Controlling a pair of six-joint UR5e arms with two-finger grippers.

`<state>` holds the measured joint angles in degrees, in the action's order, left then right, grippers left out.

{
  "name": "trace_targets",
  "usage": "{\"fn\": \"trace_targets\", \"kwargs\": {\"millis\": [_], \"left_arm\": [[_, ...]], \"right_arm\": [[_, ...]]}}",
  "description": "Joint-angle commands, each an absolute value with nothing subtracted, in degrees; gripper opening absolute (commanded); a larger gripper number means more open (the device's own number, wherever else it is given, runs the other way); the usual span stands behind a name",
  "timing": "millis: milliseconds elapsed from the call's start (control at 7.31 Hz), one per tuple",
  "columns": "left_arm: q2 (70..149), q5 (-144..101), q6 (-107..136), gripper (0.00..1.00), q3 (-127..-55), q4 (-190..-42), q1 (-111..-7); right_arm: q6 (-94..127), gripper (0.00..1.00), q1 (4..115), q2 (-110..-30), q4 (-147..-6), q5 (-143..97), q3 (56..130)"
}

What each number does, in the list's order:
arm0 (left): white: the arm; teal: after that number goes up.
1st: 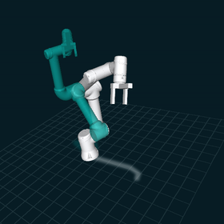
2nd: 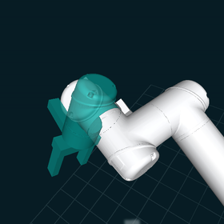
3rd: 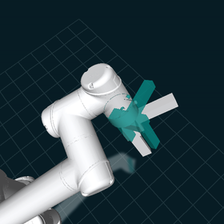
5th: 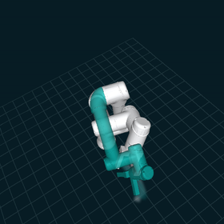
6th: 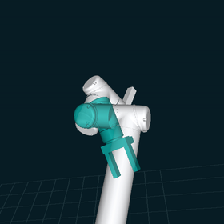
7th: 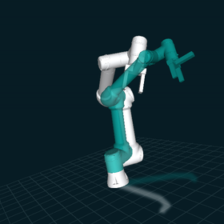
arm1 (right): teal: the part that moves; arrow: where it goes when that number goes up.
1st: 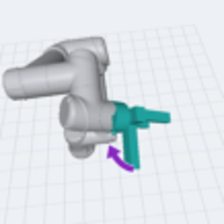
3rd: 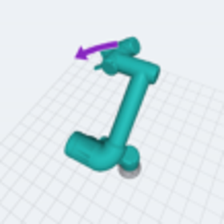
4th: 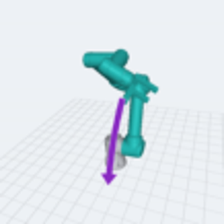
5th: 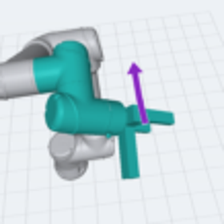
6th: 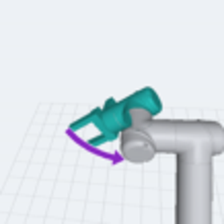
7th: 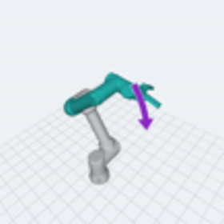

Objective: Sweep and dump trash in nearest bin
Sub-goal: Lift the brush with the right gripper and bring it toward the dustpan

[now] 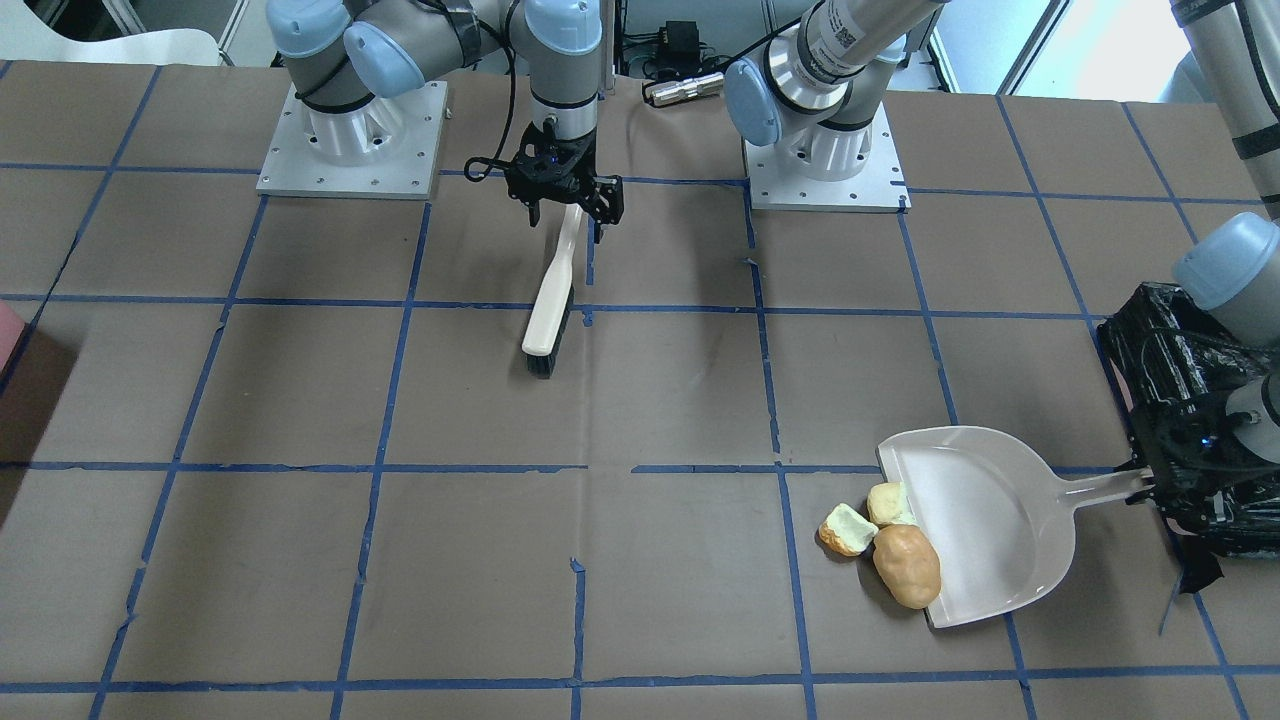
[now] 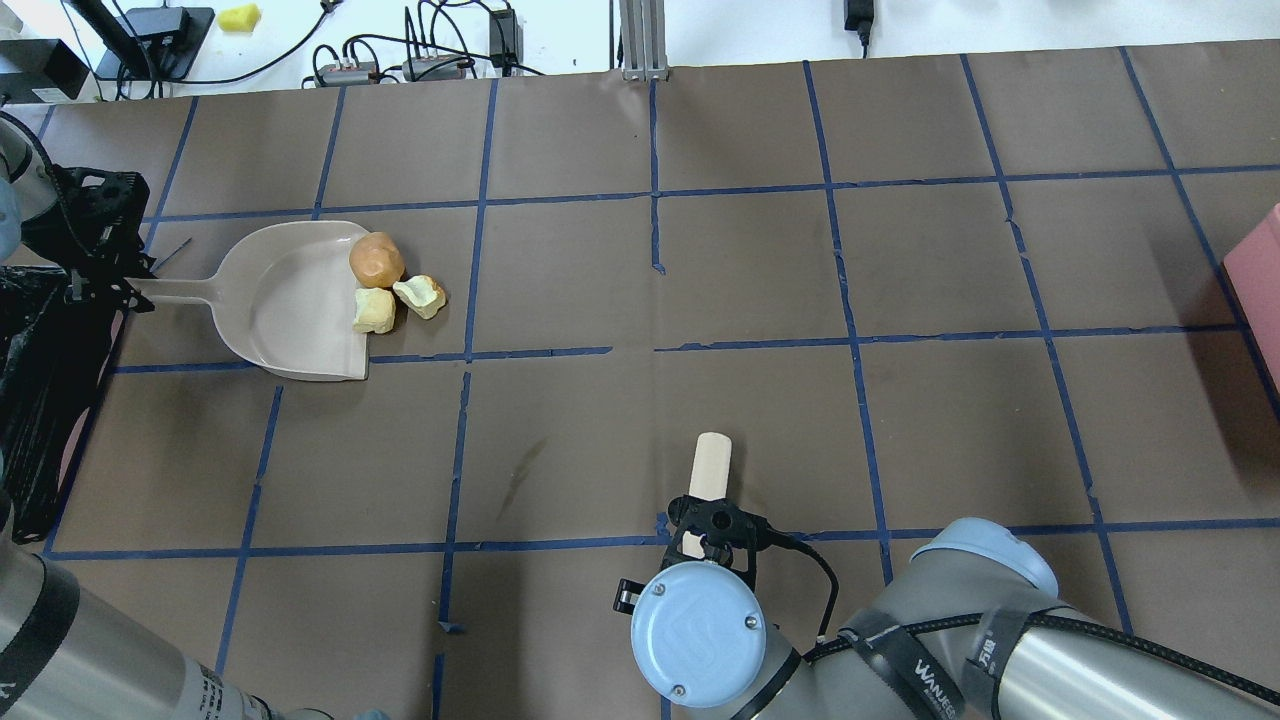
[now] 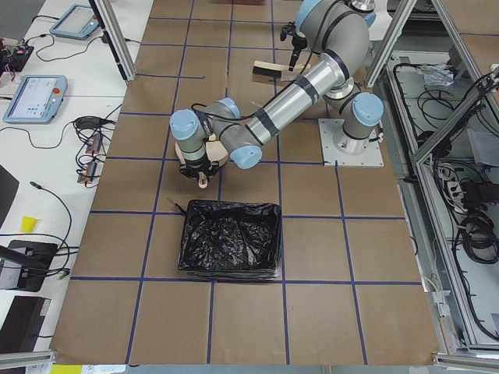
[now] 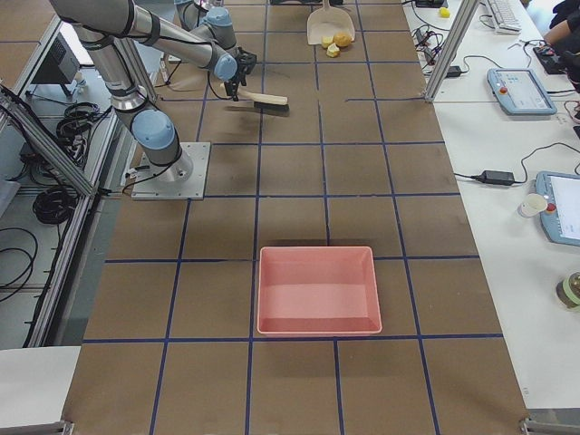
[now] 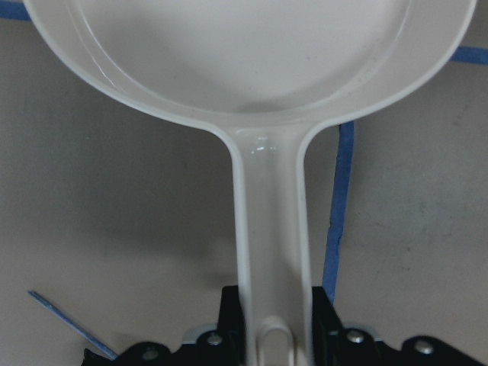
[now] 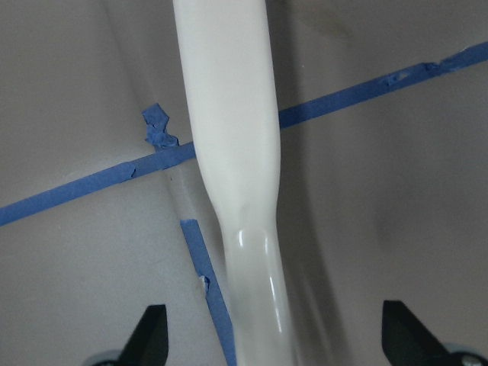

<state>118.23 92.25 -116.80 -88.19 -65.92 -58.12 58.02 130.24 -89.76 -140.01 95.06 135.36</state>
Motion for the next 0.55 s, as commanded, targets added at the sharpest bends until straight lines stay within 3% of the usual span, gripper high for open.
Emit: {"fn": "trace_targets", "kwargs": {"millis": [0,410], "left_arm": [[118.21,92.29,-117.16,0.07,-88.59,-65.83,-58.54],[117.86,92.37,-117.25,0.07,-90.78,-62.33,-58.54]], "right_arm": [[58.01,0.92,130.43,-89.30,-140.54,95.19,135.26],[57.39,0.88,130.34,-89.65,-140.97,95.27,134.83]]}}
